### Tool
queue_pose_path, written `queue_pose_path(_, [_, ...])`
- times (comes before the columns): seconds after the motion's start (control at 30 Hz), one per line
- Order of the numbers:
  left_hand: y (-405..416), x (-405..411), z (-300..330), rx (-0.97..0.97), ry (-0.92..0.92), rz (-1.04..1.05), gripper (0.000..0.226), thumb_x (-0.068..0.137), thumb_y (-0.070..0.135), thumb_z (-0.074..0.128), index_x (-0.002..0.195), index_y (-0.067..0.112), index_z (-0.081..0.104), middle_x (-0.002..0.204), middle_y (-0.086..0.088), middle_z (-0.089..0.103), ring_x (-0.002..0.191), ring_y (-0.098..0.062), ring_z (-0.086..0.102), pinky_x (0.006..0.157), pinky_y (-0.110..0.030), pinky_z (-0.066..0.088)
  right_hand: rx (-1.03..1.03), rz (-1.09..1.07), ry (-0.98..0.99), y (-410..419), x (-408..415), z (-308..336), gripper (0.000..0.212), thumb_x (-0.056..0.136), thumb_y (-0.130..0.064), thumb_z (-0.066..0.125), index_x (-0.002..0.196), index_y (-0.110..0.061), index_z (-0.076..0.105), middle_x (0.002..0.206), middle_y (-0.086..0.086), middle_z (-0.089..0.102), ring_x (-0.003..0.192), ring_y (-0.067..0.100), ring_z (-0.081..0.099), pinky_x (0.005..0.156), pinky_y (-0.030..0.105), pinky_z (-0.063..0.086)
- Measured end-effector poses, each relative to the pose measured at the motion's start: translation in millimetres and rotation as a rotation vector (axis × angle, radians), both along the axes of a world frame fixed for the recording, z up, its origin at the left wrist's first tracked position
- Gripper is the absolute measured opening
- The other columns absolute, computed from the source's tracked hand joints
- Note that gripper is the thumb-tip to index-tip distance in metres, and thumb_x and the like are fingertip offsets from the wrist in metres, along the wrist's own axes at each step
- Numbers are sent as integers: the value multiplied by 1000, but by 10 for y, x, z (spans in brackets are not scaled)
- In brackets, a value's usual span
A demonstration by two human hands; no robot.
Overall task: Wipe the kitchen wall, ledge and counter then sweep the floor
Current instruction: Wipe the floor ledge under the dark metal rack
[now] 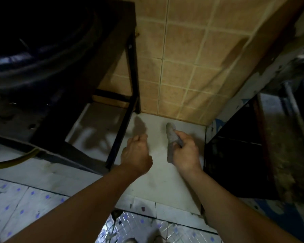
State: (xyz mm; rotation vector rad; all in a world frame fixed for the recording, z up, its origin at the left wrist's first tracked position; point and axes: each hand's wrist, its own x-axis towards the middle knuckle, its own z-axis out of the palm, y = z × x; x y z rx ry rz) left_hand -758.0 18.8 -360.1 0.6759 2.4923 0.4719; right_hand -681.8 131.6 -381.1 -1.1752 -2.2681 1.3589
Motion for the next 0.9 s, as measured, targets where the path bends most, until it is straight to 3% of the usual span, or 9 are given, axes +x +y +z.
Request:
queue_pose_path(0.1, [-49, 58, 326, 2, 9, 0, 65, 86, 8, 55, 144, 15, 26, 143, -7, 34, 132, -26, 33, 105, -36, 36, -11, 46, 25, -21, 69, 324, 32, 86, 3, 45, 108, -8, 65, 103, 13, 64, 93, 20, 60, 79, 24, 46])
queue_pose_path(0.2, [-54, 71, 590, 18, 19, -8, 67, 86, 11, 58, 144, 13, 26, 145, -8, 33, 132, -26, 34, 106, -35, 35, -9, 54, 30, -4, 85, 575, 37, 88, 0, 48, 120, -13, 61, 117, 9, 61, 107, 23, 59, 91, 27, 47])
queue_pose_path(0.4, [-84, 110, 940, 66, 64, -17, 69, 87, 16, 61, 145, 12, 24, 145, -9, 34, 134, -26, 33, 107, -37, 35, 34, 77, 19, -1, 60, 924, 38, 91, 0, 48, 126, -10, 57, 126, 10, 56, 114, 22, 54, 85, 12, 33])
queue_pose_path(0.63, [-251, 195, 1327, 42, 103, 8, 68, 88, 19, 59, 145, 12, 22, 144, -9, 34, 131, -26, 31, 104, -39, 38, -10, 107, 58, -108, 58, 1267, 38, 91, -2, 48, 126, -11, 56, 127, 11, 57, 117, 24, 54, 104, 31, 40])
queue_pose_path(0.9, [-565, 161, 1828, 31, 153, 158, 64, 86, 20, 61, 141, 14, 28, 140, -8, 38, 129, -25, 34, 101, -36, 39, -28, 253, 79, -241, -89, 1708, 36, 93, -2, 47, 127, -13, 55, 123, 8, 56, 113, 20, 54, 96, 24, 40])
